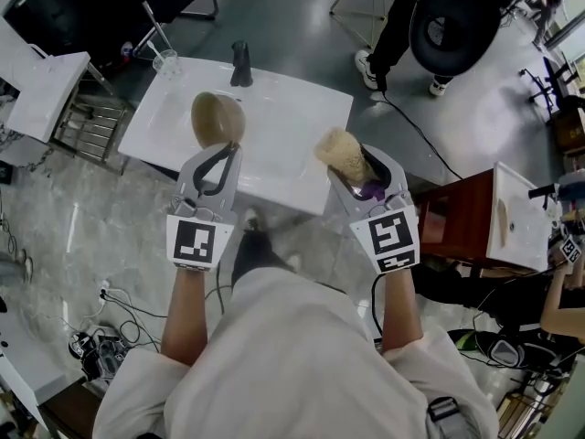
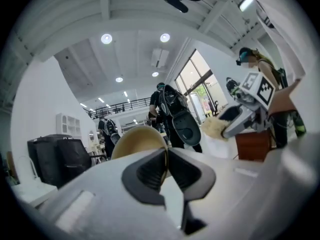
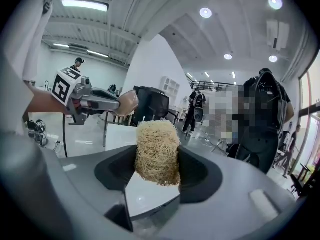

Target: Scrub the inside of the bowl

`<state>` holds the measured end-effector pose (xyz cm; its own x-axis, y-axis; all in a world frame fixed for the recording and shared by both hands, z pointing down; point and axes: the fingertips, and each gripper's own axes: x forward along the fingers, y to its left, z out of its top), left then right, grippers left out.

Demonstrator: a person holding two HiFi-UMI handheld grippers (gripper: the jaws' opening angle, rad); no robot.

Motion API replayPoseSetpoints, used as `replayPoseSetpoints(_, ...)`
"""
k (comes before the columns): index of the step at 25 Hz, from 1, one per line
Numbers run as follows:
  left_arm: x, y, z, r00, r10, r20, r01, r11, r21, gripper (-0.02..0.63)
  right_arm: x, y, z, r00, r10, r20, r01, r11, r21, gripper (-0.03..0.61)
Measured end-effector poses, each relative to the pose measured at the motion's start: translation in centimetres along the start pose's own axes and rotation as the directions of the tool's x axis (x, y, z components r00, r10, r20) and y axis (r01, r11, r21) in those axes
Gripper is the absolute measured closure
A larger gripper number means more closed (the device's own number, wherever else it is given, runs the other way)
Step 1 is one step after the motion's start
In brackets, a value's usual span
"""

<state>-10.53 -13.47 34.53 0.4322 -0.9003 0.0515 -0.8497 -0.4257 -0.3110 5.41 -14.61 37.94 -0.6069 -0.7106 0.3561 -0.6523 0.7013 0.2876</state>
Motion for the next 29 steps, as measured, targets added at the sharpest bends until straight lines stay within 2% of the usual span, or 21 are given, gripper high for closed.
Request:
replayPoseSetpoints(15,-0.6,-0.5,0.4,1.000,-0.016,0.017,0.016,1.000,-0.001,0.595,-0.6,0.0,0.1,0.999,-0.032,0.011,0.031,0.999,0.025,0.331)
replayPoseSetpoints(25,-0.9,-1.0,-0.4,0.999,-0.050,-0.014,0.051,0.998,0.038,0.595,-0.8,0.5,-0.5,0.999,-0.037,-0.008,0.037,0.999,0.029,0.331)
replayPoseSetpoints(29,-1.2,-1.0,-0.5,0.998,-0.054,-0.017,0.054,0.998,0.021,0.595,-0.6,0.9,-0.6,0.999,-0.032,-0.015,0.032,0.999,0.029,0.331)
